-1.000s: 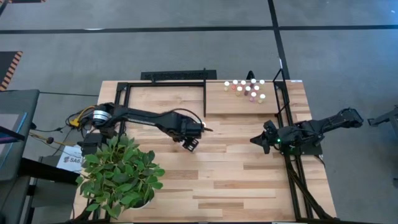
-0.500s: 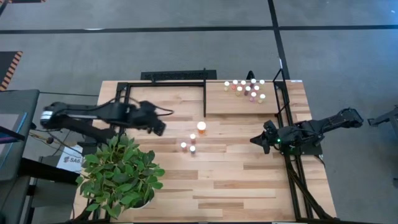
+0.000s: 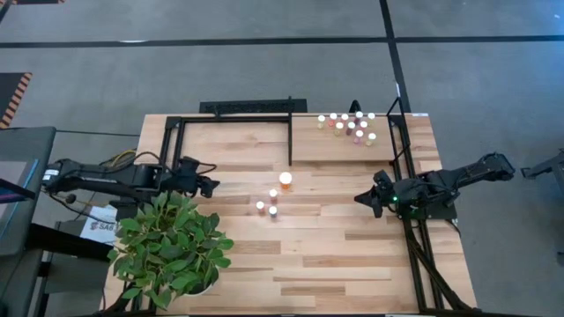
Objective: Pick and place medicine bottles onto shelf by color
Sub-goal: Put the orange pill bottle on the shelf
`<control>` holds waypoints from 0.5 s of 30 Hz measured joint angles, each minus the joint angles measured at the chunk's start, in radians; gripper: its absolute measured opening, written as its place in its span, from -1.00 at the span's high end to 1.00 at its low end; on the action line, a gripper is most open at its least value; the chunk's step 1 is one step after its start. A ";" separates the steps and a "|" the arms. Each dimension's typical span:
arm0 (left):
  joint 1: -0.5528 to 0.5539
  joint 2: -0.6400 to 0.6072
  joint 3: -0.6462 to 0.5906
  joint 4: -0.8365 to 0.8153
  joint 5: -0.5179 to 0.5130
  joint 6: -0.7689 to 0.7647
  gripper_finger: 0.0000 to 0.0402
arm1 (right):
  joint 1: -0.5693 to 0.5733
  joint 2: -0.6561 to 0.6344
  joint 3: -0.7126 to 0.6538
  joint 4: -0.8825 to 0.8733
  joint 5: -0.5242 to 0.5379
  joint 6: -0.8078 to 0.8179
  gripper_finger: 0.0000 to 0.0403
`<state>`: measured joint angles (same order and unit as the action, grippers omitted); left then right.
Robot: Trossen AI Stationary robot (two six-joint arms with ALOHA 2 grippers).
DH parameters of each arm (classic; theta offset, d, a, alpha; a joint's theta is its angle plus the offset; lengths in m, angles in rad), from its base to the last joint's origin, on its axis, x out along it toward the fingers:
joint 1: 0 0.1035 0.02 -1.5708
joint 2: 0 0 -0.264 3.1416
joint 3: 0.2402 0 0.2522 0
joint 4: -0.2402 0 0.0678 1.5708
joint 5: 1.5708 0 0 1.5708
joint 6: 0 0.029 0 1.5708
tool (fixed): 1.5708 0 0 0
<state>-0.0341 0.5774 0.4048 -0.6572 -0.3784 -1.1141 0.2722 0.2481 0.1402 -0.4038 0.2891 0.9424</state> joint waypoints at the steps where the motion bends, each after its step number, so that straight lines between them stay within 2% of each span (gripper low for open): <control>1: 0.000 -0.017 -0.025 0.019 0.001 -0.005 -0.32 | 0.000 0.000 0.000 0.000 0.000 0.000 0.72; 15: 0.000 -0.167 -0.275 0.314 -0.012 0.002 -0.32 | 0.000 0.000 0.000 0.000 0.000 0.000 0.72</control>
<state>-0.0341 0.4106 0.1299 -0.3436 -0.3908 -1.1125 0.2722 0.2481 0.1402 -0.4038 0.2892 0.9424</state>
